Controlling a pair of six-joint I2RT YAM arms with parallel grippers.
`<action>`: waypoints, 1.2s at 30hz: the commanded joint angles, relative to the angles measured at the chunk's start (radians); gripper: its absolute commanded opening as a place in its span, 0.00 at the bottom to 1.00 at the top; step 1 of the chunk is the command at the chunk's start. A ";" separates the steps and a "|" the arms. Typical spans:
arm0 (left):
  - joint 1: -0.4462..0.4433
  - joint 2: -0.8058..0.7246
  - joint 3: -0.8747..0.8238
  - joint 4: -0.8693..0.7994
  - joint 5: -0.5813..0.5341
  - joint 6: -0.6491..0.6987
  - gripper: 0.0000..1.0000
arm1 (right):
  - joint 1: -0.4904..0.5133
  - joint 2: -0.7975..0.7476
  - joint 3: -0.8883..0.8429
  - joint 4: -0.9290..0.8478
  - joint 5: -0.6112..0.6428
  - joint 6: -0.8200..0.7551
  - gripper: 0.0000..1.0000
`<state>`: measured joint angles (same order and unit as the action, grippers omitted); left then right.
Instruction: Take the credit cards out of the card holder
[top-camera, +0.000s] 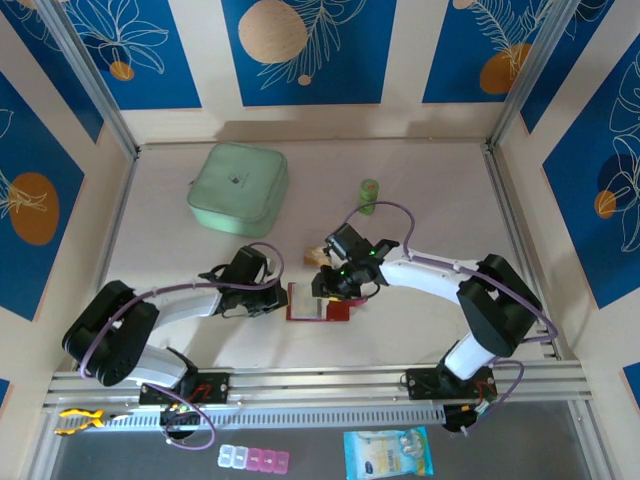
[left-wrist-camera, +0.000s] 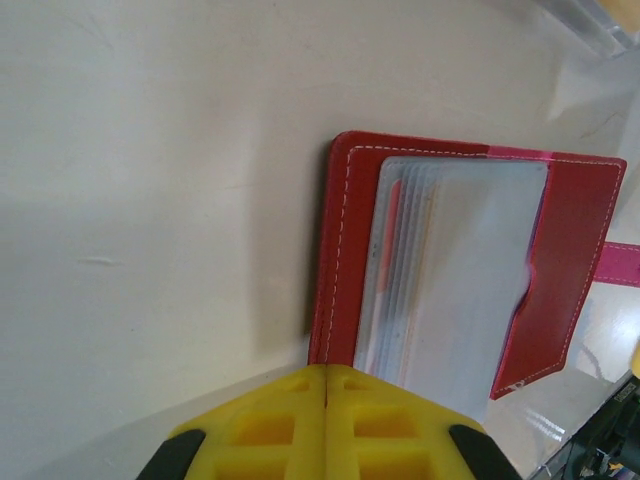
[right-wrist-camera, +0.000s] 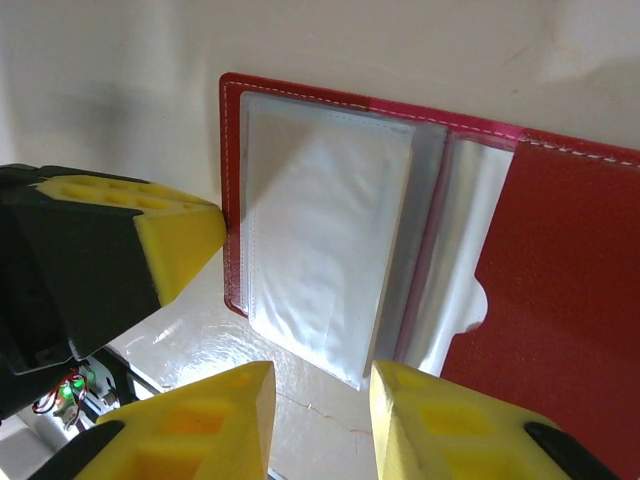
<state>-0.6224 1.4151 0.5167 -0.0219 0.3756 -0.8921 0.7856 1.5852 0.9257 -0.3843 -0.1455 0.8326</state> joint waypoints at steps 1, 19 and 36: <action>-0.008 0.003 -0.005 -0.018 0.013 0.004 0.03 | 0.007 0.041 0.031 0.015 -0.055 0.025 0.33; -0.009 -0.002 -0.019 -0.024 0.011 -0.008 0.03 | 0.014 0.169 0.102 0.023 -0.088 0.015 0.31; -0.008 -0.002 -0.015 -0.050 0.002 -0.001 0.03 | 0.025 0.155 0.078 -0.061 0.021 0.016 0.30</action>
<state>-0.6243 1.4151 0.5056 -0.0353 0.3771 -0.8925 0.8059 1.7691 1.0153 -0.3805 -0.1642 0.8471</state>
